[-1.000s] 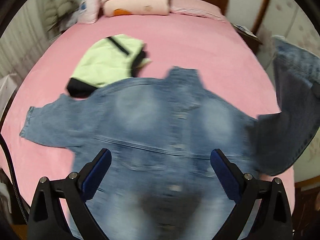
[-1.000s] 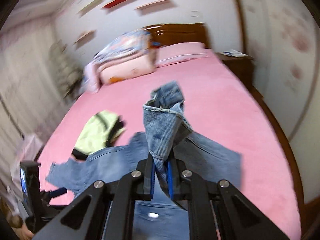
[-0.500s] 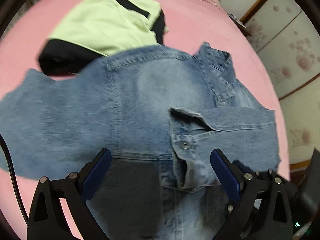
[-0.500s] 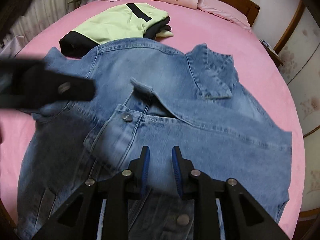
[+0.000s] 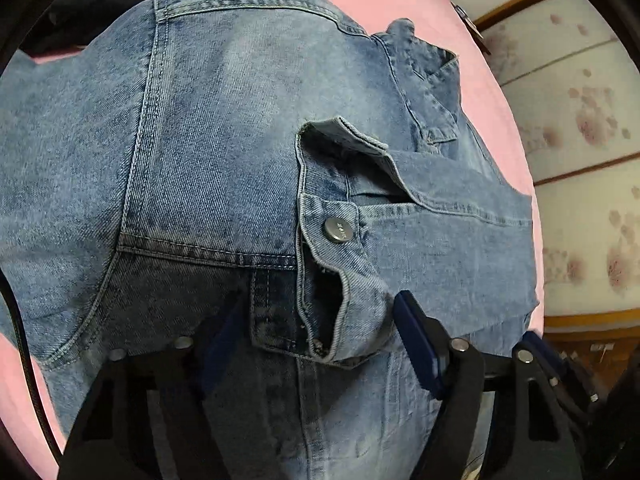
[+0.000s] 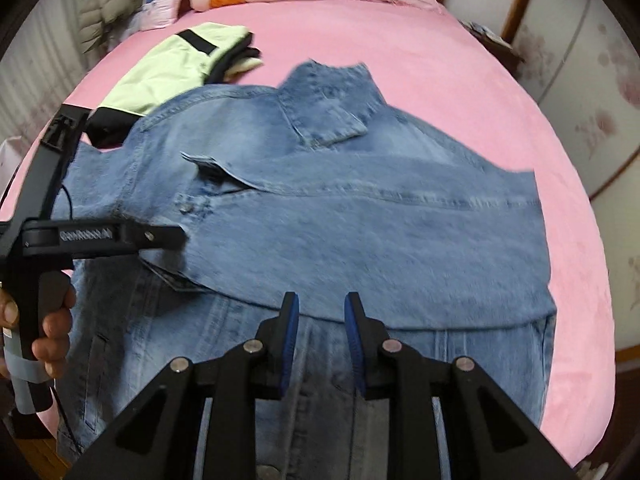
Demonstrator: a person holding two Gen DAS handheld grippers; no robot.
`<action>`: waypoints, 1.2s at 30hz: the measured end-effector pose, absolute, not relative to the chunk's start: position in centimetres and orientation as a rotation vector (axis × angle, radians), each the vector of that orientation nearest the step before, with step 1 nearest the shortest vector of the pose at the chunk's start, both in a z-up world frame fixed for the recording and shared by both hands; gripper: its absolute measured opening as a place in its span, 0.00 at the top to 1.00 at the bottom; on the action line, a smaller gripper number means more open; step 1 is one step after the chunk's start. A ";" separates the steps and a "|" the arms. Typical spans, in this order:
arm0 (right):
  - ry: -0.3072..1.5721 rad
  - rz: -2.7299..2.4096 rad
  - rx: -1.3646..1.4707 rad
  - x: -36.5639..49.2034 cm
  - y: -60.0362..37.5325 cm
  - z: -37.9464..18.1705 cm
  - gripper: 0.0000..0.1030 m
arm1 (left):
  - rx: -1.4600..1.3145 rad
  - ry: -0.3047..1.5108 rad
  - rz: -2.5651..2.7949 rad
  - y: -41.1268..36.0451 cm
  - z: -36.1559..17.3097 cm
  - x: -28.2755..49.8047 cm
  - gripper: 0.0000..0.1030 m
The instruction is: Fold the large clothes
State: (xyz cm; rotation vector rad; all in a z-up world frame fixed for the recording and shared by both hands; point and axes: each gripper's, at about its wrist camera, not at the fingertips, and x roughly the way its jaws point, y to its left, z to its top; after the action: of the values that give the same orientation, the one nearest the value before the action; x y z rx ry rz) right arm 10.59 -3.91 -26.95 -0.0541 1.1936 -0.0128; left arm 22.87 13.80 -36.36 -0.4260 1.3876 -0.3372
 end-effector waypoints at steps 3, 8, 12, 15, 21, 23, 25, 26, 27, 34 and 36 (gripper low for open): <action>1.227 -0.028 -0.002 10.4 -5.3 -27.9 0.77 | -0.351 1.425 -0.257 13.6 -36.0 23.1 0.61; 1.229 -0.039 0.046 9.9 -6.9 -27.7 0.77 | -0.350 1.477 -0.197 14.0 -34.8 23.0 0.73; 1.218 -0.039 0.048 9.7 -7.7 -27.3 0.77 | -0.341 1.452 -0.201 13.9 -33.5 22.0 0.73; 1.222 -0.042 0.058 9.4 -8.4 -27.3 0.77 | -0.363 1.432 -0.223 13.8 -32.5 21.3 0.68; 1.242 -0.045 0.075 8.9 -9.2 -28.1 0.77 | -0.364 1.388 -0.193 13.6 -30.9 20.8 0.68; 1.248 -0.040 0.079 8.7 -9.3 -28.3 0.77 | -0.318 1.350 -0.188 13.1 -30.2 20.8 0.68; 1.251 -0.037 0.080 8.7 -9.3 -28.5 0.77 | -0.323 1.356 -0.223 12.8 -30.5 21.1 0.67; 1.251 -0.033 0.083 8.7 -9.2 -28.5 0.77 | -0.334 1.374 -0.236 12.6 -31.1 21.3 0.67; 1.250 -0.032 0.084 8.7 -9.2 -28.6 0.77 | -0.347 1.389 -0.247 12.4 -31.7 21.6 0.67; 1.245 -0.034 0.088 8.7 -9.6 -28.7 0.77 | -0.473 1.447 -0.256 12.5 -35.5 22.4 0.67; 1.248 -0.038 0.093 8.7 -9.8 -28.8 0.77 | -0.512 1.444 -0.273 12.6 -35.4 22.6 0.75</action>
State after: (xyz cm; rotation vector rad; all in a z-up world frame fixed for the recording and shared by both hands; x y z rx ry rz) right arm 8.73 -9.85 -28.80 0.0932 1.2477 -0.0376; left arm 22.60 12.59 -35.43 -0.5117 1.4436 -0.2727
